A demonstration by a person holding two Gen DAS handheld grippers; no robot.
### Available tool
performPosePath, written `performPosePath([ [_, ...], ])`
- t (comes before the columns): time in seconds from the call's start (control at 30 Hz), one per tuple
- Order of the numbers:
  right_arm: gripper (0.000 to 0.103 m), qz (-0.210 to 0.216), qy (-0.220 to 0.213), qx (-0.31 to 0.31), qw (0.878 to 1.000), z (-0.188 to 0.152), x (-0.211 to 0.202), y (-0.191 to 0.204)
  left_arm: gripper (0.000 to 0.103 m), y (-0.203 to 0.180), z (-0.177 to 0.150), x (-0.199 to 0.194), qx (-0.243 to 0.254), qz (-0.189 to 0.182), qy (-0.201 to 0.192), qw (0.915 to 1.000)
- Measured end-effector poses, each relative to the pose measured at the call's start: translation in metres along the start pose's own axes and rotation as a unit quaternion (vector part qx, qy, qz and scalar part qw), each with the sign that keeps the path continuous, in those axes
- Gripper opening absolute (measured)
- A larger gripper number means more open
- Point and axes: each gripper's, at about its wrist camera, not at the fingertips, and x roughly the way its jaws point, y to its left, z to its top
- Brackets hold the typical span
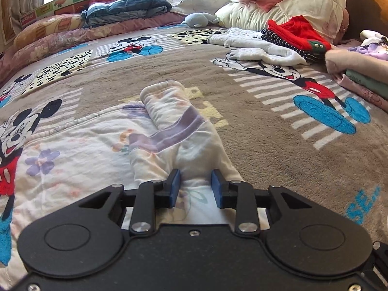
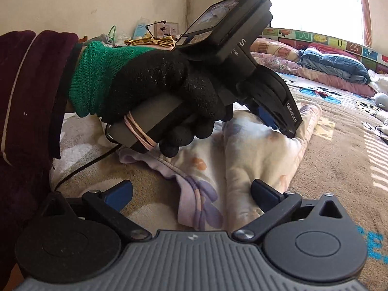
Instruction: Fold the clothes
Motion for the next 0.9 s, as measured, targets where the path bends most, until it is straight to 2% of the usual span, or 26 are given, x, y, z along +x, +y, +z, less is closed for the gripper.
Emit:
performPosePath([
  [0.1,0.103,0.006,-0.006,0.011,1.0,0.001,-0.002,0.0,0.029,0.0,0.014,-0.018,-0.004,0.005,-0.028,0.9996],
  [0.2,0.103,0.006,-0.009,0.014,1.0,0.0,-0.002,0.001,0.028,-0.002,0.03,-0.012,0.005,0.021,-0.036,0.9991],
  [0.27,0.103,0.006,-0.01,0.015,1.0,-0.001,-0.002,0.001,0.027,-0.004,0.035,0.001,0.007,0.021,-0.027,0.9994],
  [0.37,0.103,0.007,-0.011,0.015,1.0,-0.001,-0.002,0.002,0.027,-0.003,0.033,0.034,0.006,0.03,0.022,0.9993],
  [0.47,0.103,0.011,-0.015,0.022,1.0,-0.004,-0.004,-0.001,0.031,0.001,0.034,0.04,-0.012,0.034,0.029,0.9989],
  [0.57,0.103,0.015,-0.029,0.031,0.999,-0.005,-0.011,-0.002,0.031,0.004,0.039,0.022,-0.025,0.037,0.017,0.9988],
  [0.7,0.102,0.022,-0.055,0.058,0.997,-0.006,-0.027,-0.004,0.03,0.022,0.024,-0.027,-0.079,0.05,-0.021,0.9954],
  [0.8,0.102,0.016,-0.06,0.078,0.995,-0.008,-0.038,-0.007,0.03,0.042,0.0,-0.067,-0.137,0.051,-0.042,0.9883],
  [0.9,0.102,0.009,-0.065,0.107,0.992,-0.009,-0.044,-0.017,0.031,0.06,-0.033,-0.105,-0.201,0.058,-0.057,0.9762],
])
